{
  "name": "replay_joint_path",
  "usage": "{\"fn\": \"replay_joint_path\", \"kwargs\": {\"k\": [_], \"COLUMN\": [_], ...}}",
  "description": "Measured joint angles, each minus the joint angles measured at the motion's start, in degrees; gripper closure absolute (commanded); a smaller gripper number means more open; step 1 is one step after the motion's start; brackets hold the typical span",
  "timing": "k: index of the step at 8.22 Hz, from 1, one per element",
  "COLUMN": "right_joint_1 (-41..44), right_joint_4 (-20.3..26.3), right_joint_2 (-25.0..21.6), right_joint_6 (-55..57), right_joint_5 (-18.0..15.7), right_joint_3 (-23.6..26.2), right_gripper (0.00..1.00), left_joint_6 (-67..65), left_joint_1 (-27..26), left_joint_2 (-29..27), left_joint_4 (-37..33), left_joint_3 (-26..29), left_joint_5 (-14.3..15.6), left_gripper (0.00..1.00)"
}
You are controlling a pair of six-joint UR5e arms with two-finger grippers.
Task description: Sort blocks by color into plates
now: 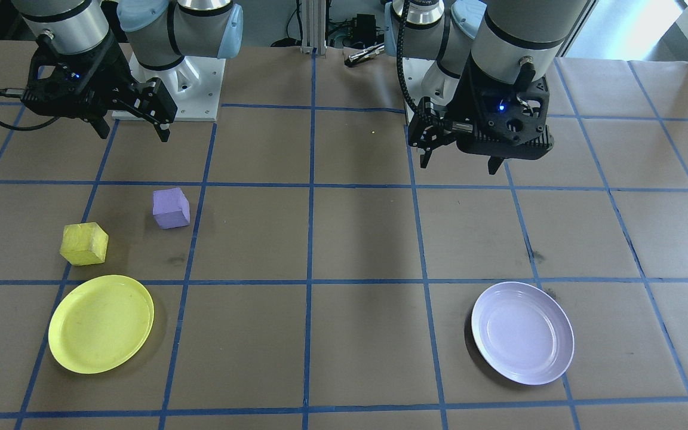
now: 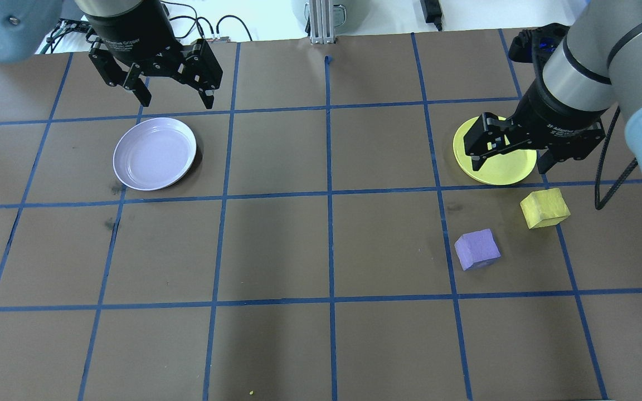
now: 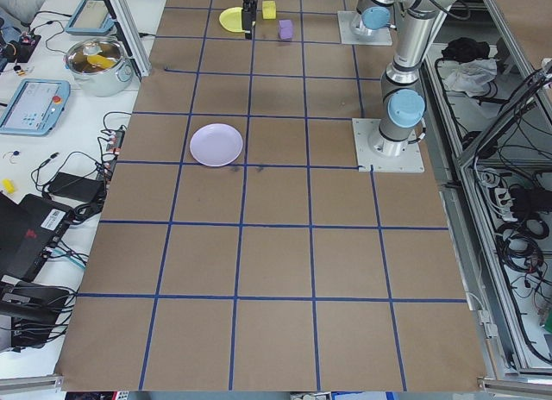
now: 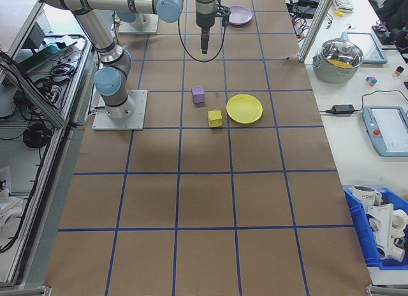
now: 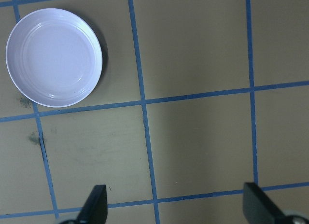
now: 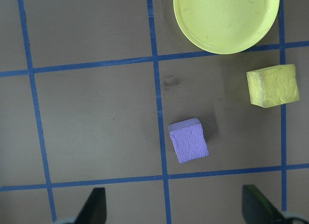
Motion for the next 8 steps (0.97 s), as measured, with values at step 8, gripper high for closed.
{"fn": "replay_joint_path", "kwargs": {"k": [8], "right_joint_1": [-7.7], "right_joint_4": [-3.8], "right_joint_2": [6.8], "right_joint_6": [-6.4], "right_joint_5": [-2.5], "right_joint_3": [0.4], "right_gripper": [0.00], "left_joint_6": [0.0], "left_joint_1": [0.0], "left_joint_2": [0.0], "left_joint_4": [0.0], "left_joint_3": [-0.1], "left_joint_5": [0.0], "left_gripper": [0.00]}}
